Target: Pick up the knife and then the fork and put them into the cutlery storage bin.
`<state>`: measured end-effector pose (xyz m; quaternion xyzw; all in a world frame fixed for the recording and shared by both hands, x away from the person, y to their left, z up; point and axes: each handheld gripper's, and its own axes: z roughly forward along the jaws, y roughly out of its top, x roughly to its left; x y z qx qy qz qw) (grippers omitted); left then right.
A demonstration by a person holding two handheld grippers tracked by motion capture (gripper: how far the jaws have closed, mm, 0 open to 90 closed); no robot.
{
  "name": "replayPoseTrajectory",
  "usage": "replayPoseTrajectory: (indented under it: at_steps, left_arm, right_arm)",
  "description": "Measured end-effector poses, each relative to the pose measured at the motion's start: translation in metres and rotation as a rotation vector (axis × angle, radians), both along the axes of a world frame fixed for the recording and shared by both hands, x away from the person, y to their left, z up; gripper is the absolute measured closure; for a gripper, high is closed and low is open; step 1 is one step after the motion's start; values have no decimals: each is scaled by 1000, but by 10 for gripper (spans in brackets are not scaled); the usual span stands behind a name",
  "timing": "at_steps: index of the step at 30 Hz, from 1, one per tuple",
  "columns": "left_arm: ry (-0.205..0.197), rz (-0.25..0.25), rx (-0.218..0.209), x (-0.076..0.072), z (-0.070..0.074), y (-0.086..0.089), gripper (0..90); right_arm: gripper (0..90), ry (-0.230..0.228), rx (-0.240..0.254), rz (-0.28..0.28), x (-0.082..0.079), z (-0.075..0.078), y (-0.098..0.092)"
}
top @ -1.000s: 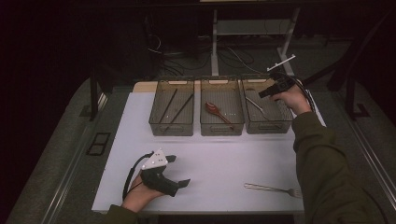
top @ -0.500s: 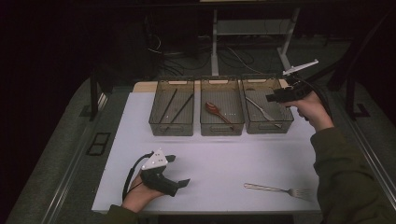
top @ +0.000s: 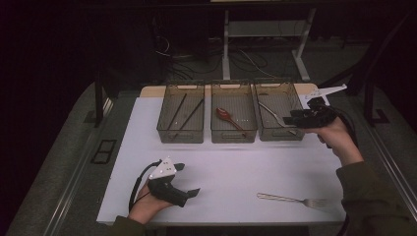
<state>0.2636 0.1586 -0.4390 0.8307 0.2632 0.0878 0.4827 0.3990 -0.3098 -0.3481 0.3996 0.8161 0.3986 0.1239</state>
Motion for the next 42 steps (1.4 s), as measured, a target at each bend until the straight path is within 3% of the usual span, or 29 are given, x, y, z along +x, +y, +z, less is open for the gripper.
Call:
replayPoseTrajectory:
  at_steps: [8, 19, 42]
  left_arm:
    - [2, 7, 1, 1, -1, 1, 0]
    - [4, 12, -7, 4, -1, 2, 0]
    - [12, 1, -6, 4, -3, 0, 0]
  right_arm:
    - [678, -7, 20, 68, -30, -17, 4]
    - [884, 68, 30, 168, -65, -39, 14]
    - [887, 116, -12, 345, -127, -78, 51]
